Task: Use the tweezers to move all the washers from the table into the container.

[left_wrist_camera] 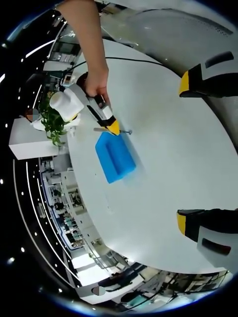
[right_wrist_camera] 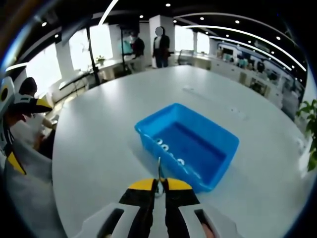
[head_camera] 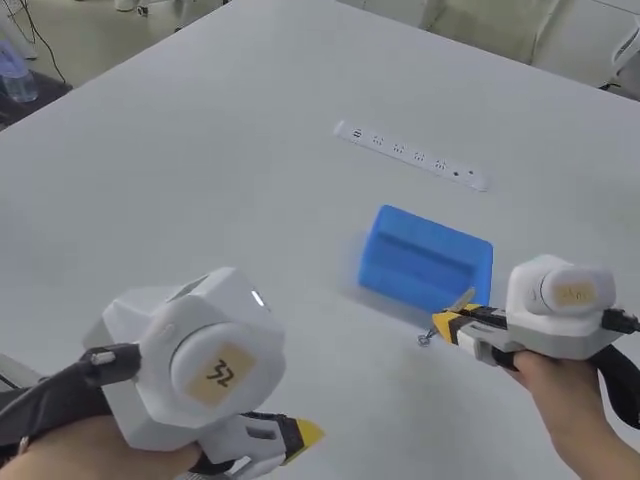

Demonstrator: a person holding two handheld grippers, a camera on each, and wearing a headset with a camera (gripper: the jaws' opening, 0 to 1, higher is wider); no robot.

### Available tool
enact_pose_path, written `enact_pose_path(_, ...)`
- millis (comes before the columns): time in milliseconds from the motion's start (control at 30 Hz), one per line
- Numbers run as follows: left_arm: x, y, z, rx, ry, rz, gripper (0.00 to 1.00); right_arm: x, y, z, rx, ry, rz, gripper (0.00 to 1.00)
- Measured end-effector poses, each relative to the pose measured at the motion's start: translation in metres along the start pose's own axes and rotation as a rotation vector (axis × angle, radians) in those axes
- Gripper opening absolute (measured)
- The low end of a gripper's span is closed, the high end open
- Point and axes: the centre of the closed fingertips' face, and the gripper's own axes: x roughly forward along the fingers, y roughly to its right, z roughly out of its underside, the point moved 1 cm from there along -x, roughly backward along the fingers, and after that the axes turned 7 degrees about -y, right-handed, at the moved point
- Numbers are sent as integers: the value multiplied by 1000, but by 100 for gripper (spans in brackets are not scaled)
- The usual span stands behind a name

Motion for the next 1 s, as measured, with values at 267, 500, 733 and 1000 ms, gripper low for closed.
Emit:
enact_pose_path(267, 1, 0, 1, 5, -4, -1, 96, 2, 0, -1, 8, 2, -8, 3)
enact_pose_path(500, 0, 1, 1, 7, -6, 0, 96, 5, 1, 3, -4, -14, -9, 3)
enact_pose_path(733, 0, 2, 0, 9, -8, 1, 96, 4, 0, 2, -7, -1, -6, 3)
enact_pose_path(1000, -1, 1, -3, 15, -3, -2, 96, 5, 2, 1, -8, -14, -6, 3)
